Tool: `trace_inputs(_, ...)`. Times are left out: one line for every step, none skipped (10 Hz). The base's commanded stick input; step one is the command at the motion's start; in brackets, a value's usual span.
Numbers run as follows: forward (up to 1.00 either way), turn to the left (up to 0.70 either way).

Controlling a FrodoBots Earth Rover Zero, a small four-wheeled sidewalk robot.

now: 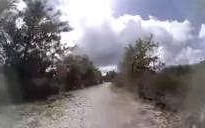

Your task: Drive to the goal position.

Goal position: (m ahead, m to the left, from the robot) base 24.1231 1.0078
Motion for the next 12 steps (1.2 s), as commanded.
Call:
trace_inputs(0.7,0.35)
trace_inputs(0.7,0.35)
trace_inputs(0.7,0.16)
trace_inputs(0.7,0.0)
trace_inputs(0.7,0.0)
trace_inputs(0.7,0.0)
trace_inputs(0.7,0.0)
trace_inputs(0.7,0.0)
trace_inputs(0.7,0.0)
trace_inputs(0.7,0.0)
trace_inputs(0.7,0.0)
trace_inputs(0.7,0.0)
